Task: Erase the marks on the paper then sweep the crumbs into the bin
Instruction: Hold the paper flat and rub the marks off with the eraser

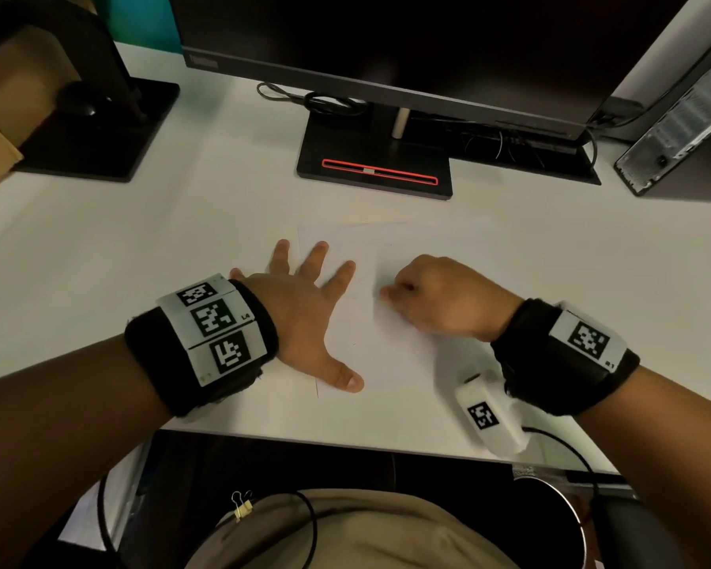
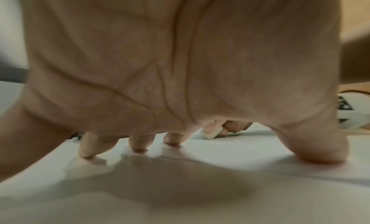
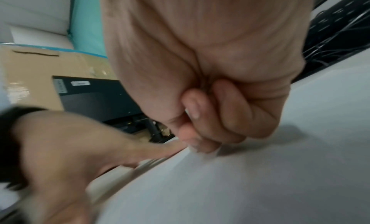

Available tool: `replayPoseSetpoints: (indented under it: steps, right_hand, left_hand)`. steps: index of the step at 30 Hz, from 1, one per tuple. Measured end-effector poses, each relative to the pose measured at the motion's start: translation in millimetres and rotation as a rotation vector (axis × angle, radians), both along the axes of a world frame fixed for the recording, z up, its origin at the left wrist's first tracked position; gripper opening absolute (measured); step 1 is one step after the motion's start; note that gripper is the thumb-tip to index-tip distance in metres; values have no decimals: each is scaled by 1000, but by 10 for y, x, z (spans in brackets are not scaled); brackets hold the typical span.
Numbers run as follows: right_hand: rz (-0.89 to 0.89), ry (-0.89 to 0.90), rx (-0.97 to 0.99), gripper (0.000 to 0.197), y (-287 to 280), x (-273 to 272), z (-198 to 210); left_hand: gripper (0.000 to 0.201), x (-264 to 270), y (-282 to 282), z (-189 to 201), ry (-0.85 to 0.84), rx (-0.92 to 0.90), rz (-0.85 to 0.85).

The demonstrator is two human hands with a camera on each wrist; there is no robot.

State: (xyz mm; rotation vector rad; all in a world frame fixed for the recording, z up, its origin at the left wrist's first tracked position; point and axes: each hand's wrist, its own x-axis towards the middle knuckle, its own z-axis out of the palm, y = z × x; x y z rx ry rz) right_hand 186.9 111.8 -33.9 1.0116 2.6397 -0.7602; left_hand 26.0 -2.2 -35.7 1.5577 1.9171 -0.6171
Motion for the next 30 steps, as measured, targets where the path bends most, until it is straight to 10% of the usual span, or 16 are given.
replayPoseSetpoints:
  steps: [30]
  right_hand:
    - [-102,5,66,52,448,155,-6]
  left_hand:
    - [144,0,8,-6,1,-23,-7]
